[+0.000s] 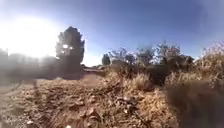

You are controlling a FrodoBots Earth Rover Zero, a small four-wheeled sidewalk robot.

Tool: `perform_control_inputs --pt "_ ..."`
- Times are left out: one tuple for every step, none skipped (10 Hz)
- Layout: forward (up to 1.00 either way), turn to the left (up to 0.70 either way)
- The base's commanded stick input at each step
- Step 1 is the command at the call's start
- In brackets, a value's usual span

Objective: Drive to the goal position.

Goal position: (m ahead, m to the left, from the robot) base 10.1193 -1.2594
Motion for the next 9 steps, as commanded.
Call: perform_control_inputs --pt "0.48 0.48" --pt "0.48 0.48" --pt "0.48 0.48" --pt "0.48 0.03" --pt "0.48 0.0" --pt "0.48 0.0" --pt "0.48 0.0" --pt "0.48 0.0" --pt "0.48 0.0"
